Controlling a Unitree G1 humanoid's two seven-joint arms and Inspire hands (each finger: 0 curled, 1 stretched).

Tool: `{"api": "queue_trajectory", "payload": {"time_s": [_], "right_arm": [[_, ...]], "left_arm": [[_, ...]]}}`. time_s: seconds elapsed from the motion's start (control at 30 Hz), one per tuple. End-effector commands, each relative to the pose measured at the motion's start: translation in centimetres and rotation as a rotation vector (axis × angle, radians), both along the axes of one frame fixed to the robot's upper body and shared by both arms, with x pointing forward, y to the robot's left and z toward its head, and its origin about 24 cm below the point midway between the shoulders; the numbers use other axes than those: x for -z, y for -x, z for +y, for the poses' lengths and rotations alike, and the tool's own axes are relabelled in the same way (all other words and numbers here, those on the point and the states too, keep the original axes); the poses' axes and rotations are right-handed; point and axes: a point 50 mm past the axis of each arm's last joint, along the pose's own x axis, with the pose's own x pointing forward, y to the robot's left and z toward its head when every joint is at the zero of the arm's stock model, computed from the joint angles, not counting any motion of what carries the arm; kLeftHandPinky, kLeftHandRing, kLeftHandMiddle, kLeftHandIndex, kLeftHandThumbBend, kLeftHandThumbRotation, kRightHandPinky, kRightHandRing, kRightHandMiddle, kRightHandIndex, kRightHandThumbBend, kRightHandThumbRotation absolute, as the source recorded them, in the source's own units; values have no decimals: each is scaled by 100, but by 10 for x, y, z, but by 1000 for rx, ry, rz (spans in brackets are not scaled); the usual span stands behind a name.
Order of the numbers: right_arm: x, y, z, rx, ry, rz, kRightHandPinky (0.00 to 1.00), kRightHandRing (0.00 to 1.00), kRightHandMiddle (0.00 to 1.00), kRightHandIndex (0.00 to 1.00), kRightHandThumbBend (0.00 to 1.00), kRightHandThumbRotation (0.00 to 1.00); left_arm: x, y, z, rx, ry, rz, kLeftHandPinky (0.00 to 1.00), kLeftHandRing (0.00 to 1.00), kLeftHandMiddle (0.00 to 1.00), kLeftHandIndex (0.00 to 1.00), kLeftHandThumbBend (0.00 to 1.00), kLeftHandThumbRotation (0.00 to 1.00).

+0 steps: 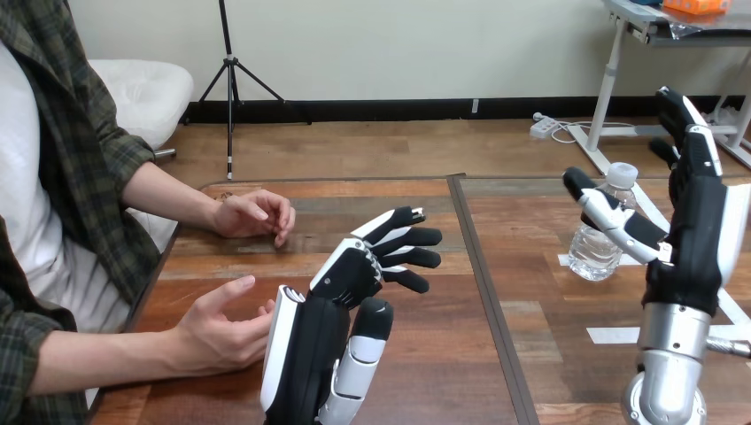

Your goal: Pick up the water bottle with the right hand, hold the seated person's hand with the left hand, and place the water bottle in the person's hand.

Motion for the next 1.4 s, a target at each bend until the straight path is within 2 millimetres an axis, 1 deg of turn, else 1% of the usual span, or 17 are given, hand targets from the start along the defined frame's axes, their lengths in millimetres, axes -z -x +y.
{"api": "queue_trajectory", "payload": {"time_s": [0.0,0.37,0.67,1.0,1.1,1.37], "right_arm": [[-26,-22,3,-16,25,-56,99,98,94,90,80,9],[-25,-29,0,36,61,-5,100,100,99,95,81,7],[-23,-35,-2,54,89,33,100,100,100,98,80,3],[-23,-39,-5,80,127,72,100,100,100,99,80,1],[-22,-41,-6,89,139,84,100,100,100,100,79,0],[-20,-45,-8,112,144,130,100,100,100,100,80,1]], "left_arm": [[-3,0,-8,2,49,-5,53,65,71,77,56,100],[-2,1,-8,0,50,0,53,64,70,77,53,100],[-2,1,-7,-4,47,-1,53,64,70,77,55,100],[-2,1,-6,-5,50,-4,52,63,69,77,54,100],[-2,2,-6,-4,53,-1,52,64,69,77,52,100],[-2,2,-6,-9,55,-3,52,63,69,77,54,100]]}}
